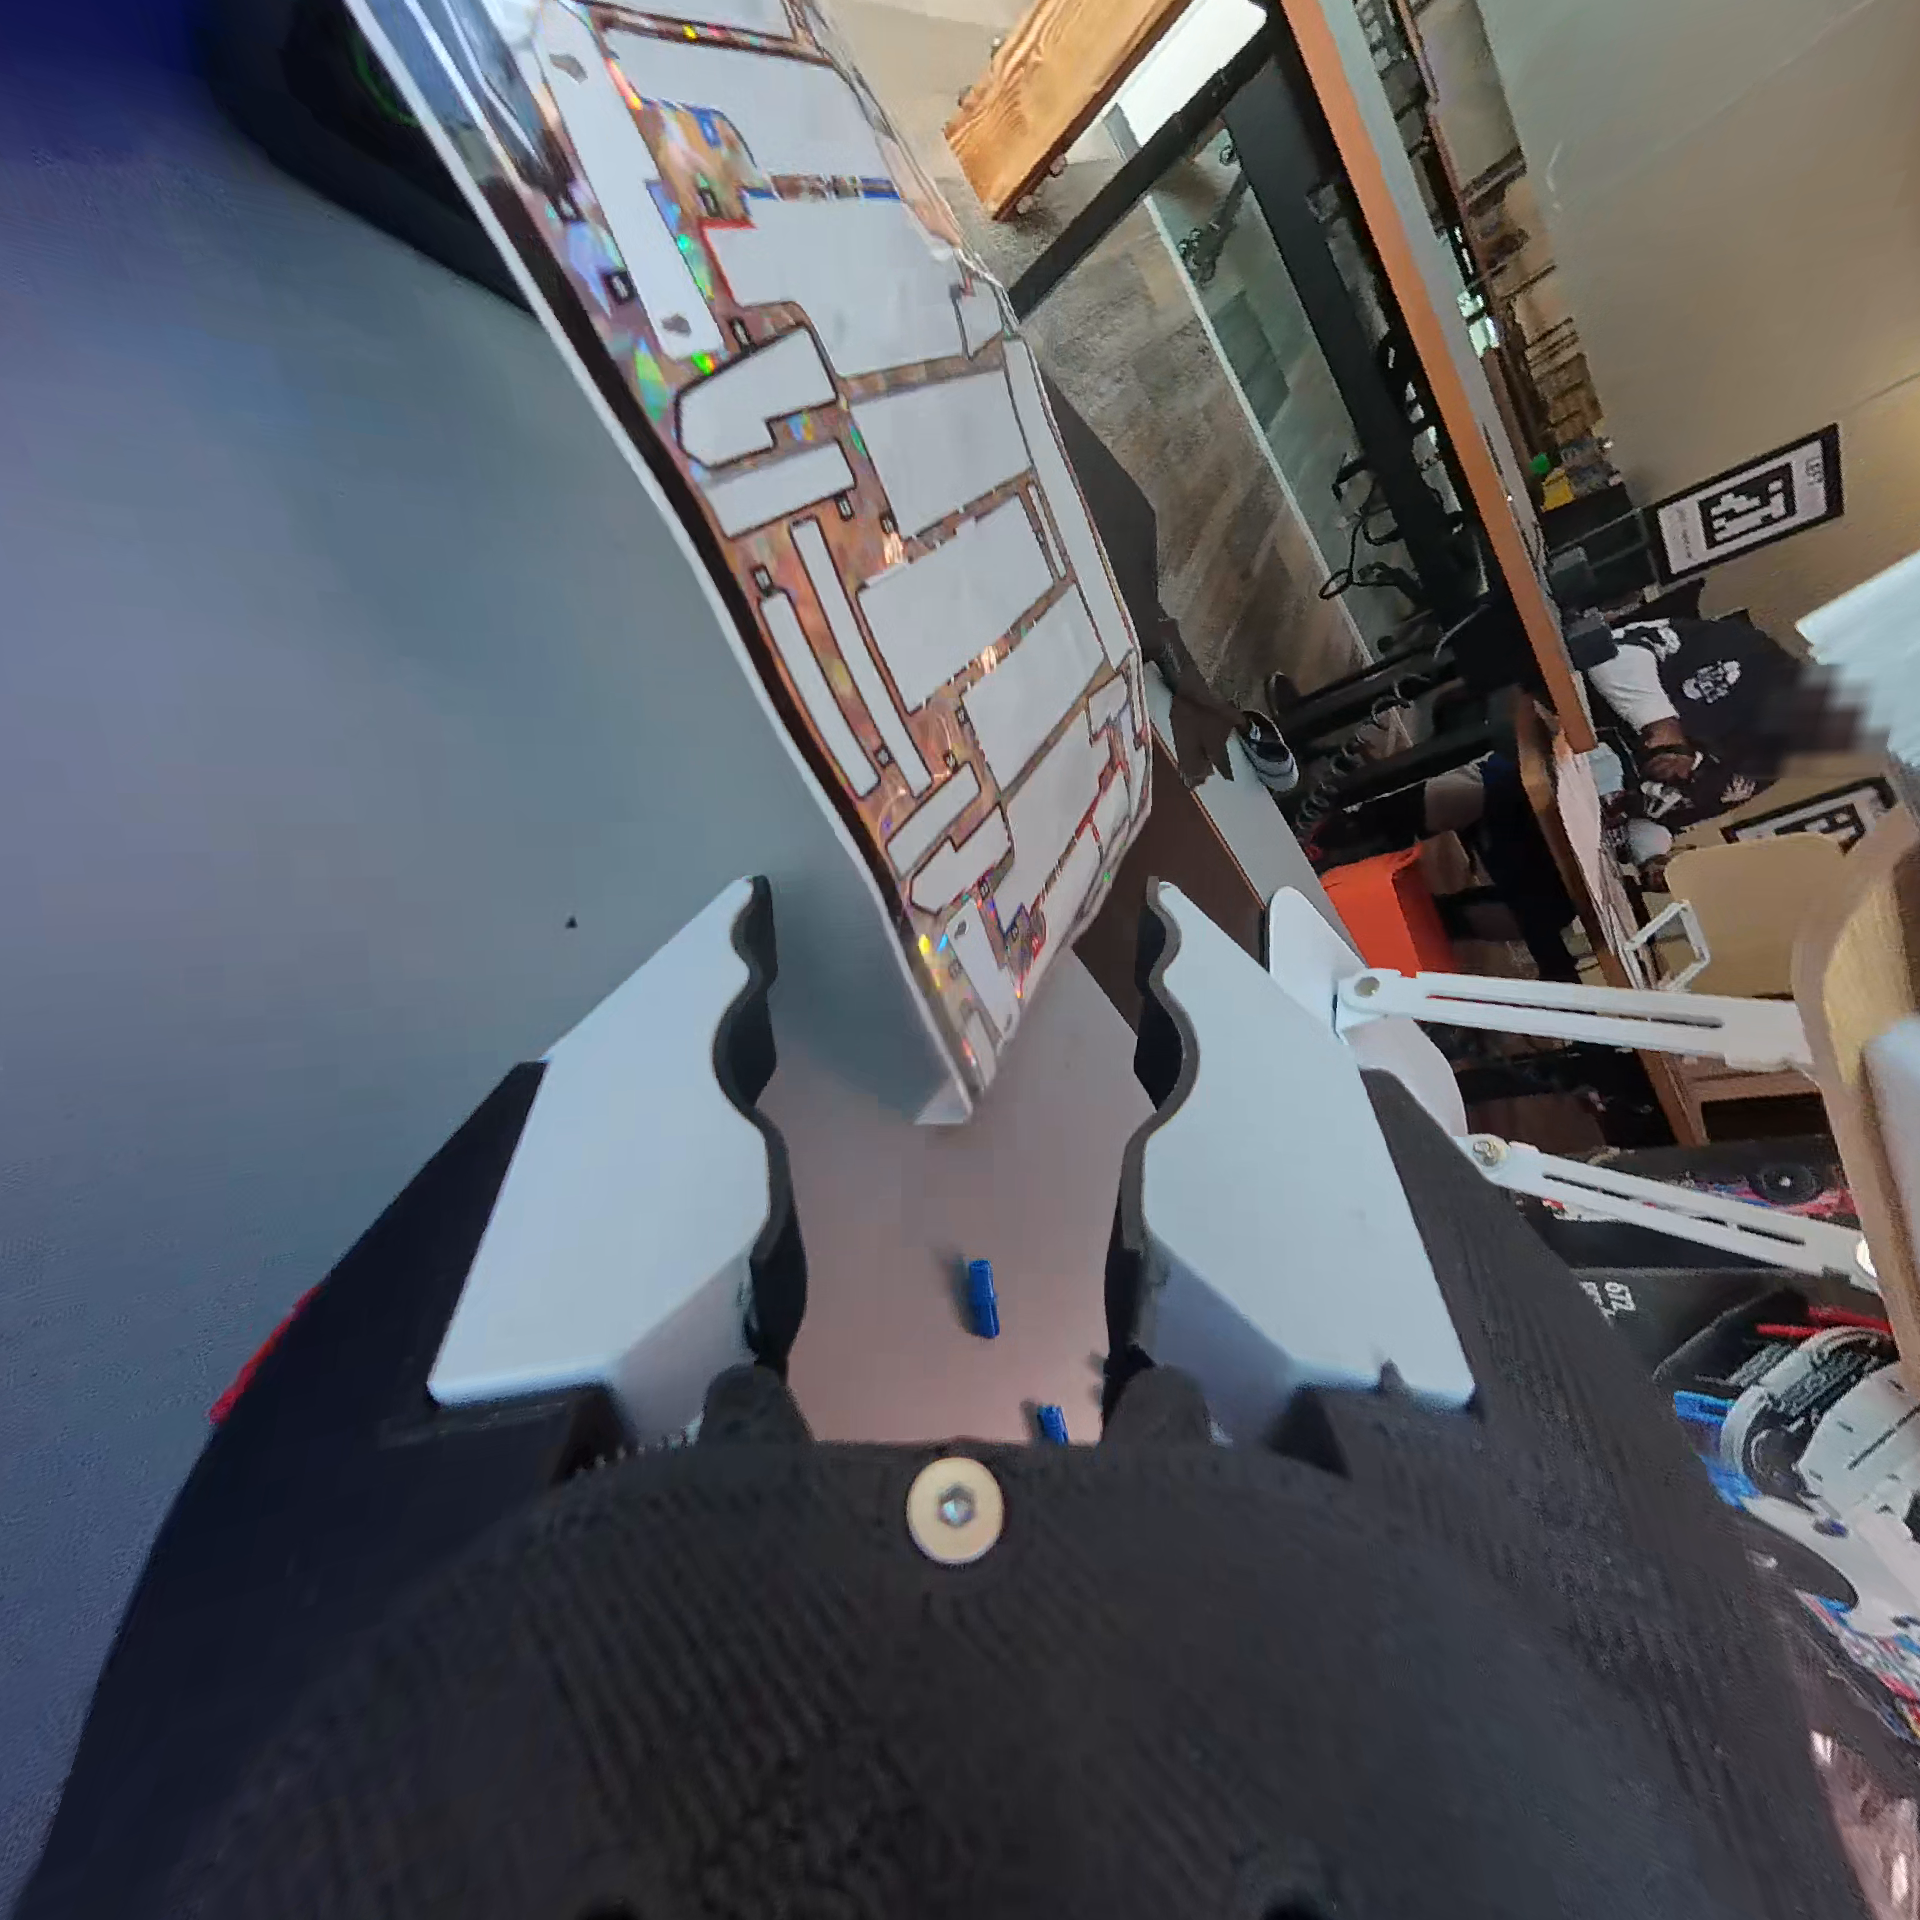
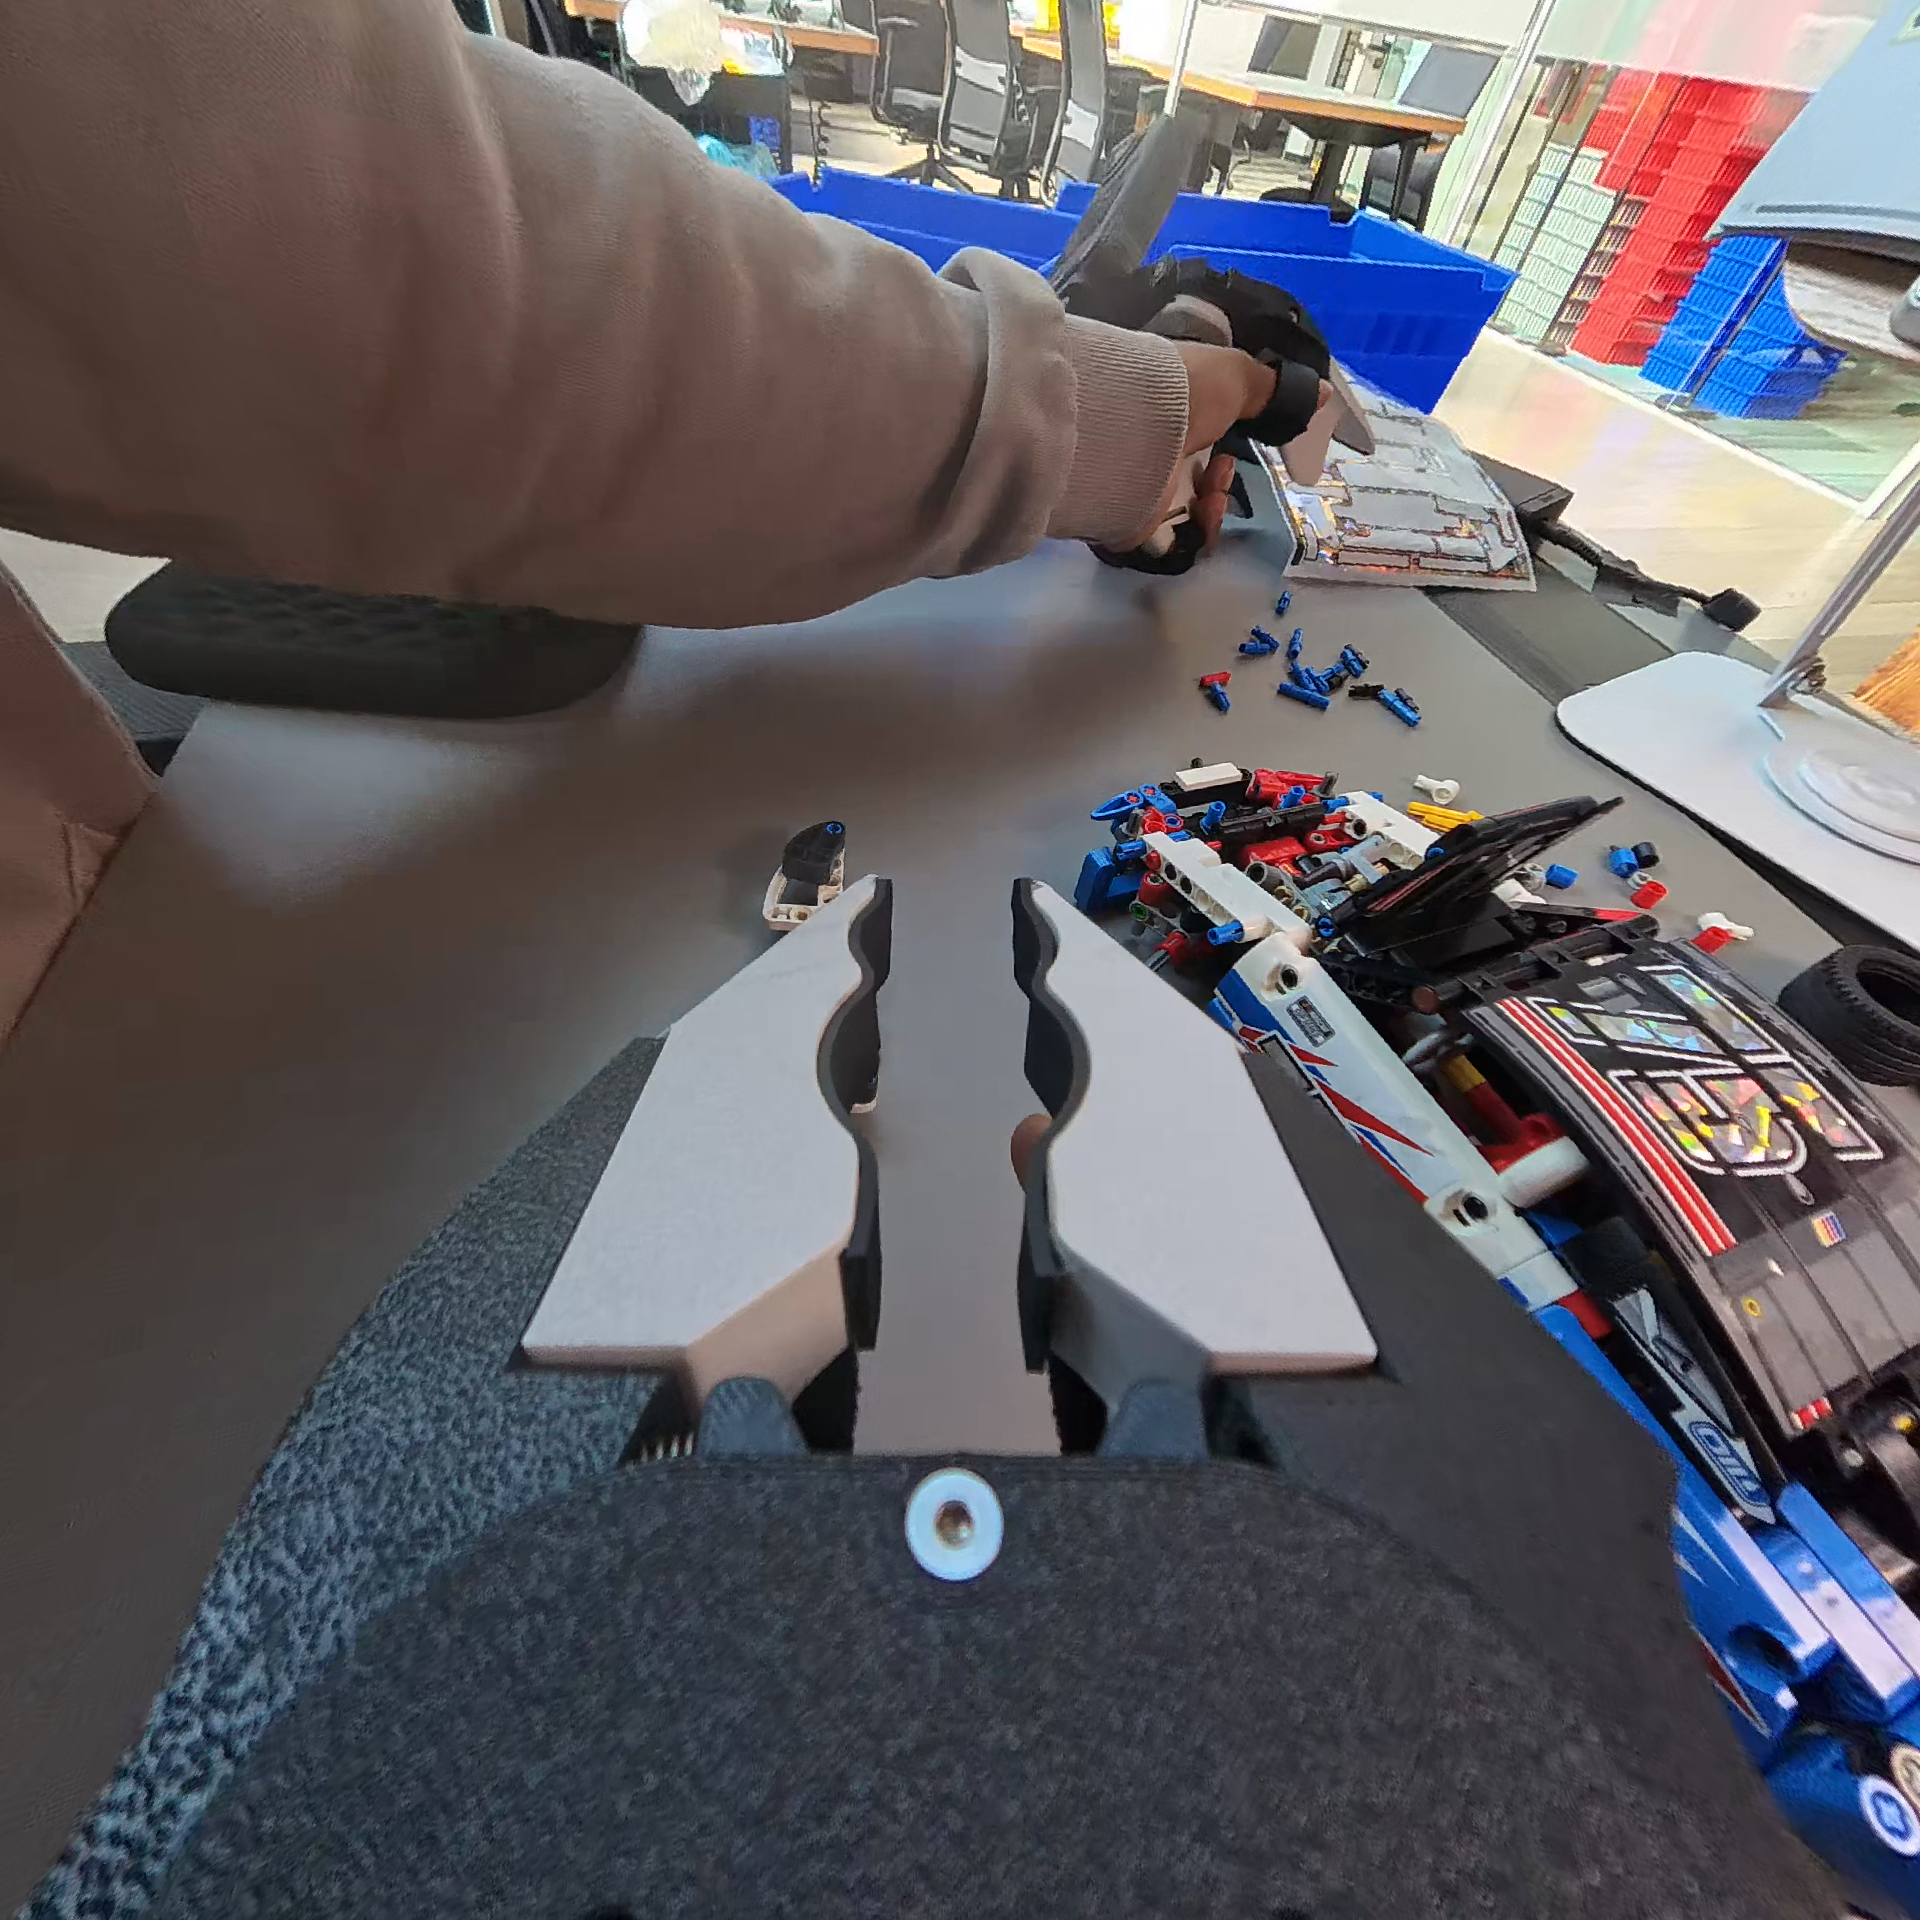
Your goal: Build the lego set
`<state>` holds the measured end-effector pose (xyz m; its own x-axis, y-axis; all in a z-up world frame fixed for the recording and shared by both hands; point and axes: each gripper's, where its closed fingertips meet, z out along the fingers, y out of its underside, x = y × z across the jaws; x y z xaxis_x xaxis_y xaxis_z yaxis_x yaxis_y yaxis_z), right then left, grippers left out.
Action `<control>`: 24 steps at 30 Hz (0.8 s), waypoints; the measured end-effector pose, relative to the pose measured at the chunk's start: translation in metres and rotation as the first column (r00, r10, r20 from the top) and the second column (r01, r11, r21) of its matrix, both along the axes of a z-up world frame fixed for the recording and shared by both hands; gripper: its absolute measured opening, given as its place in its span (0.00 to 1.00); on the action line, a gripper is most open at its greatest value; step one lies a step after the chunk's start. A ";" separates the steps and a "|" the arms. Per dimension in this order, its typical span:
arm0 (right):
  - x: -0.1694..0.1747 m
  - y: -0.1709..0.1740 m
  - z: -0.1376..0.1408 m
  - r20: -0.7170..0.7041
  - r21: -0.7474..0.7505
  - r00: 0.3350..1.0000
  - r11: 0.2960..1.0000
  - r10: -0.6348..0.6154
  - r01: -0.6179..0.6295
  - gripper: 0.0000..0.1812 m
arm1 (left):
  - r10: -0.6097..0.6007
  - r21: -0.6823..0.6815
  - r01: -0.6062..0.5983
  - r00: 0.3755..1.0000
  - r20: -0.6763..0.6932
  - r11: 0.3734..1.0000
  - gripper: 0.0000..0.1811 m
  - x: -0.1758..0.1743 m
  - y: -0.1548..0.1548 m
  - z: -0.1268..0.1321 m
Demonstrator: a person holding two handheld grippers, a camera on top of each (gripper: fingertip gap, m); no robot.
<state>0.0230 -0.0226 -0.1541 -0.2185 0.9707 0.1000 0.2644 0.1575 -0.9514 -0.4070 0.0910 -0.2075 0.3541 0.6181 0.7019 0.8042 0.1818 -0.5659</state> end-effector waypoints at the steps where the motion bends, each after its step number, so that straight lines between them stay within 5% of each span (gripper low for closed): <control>1: 0.000 0.001 0.000 -0.002 -0.002 1.000 1.000 -0.003 0.003 0.11 | 0.014 0.003 -0.014 1.000 0.006 1.000 0.37 -0.003 -0.001 0.000; 8: -0.001 0.004 -0.002 0.000 -0.013 1.000 1.000 -0.014 0.014 0.10 | 0.021 0.038 -0.022 0.999 0.026 0.999 0.32 -0.013 -0.003 0.001; 11: -0.001 0.004 -0.003 0.004 0.004 1.000 1.000 -0.016 0.016 0.09 | -0.011 0.054 0.010 1.000 0.012 0.999 0.13 -0.026 0.004 0.001; 12: -0.001 0.004 -0.002 -0.002 0.008 1.000 1.000 -0.019 0.020 0.09 | -0.032 0.097 0.032 0.999 0.000 0.995 0.00 -0.027 0.008 0.008; 15: 0.000 0.006 0.002 -0.025 0.007 0.999 1.000 -0.028 0.028 0.08 | -0.132 0.159 0.155 0.981 -0.144 0.975 0.00 -0.014 0.021 0.053; 21: -0.004 0.009 0.005 -0.084 -0.048 0.995 0.998 -0.048 0.044 0.08 | -0.256 0.168 0.469 0.709 -0.657 0.867 0.00 0.071 0.003 0.209; 24: -0.006 0.015 0.007 -0.111 -0.045 0.990 0.996 -0.084 0.080 0.11 | -0.331 0.102 0.645 0.514 -0.792 0.758 0.00 0.129 -0.025 0.246</control>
<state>0.0173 -0.0080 -0.1470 -0.1278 0.9886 0.0794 0.1659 0.1002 -0.9810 -0.2785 0.0663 0.0386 0.9778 -0.0436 0.2051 0.2097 0.1904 -0.9591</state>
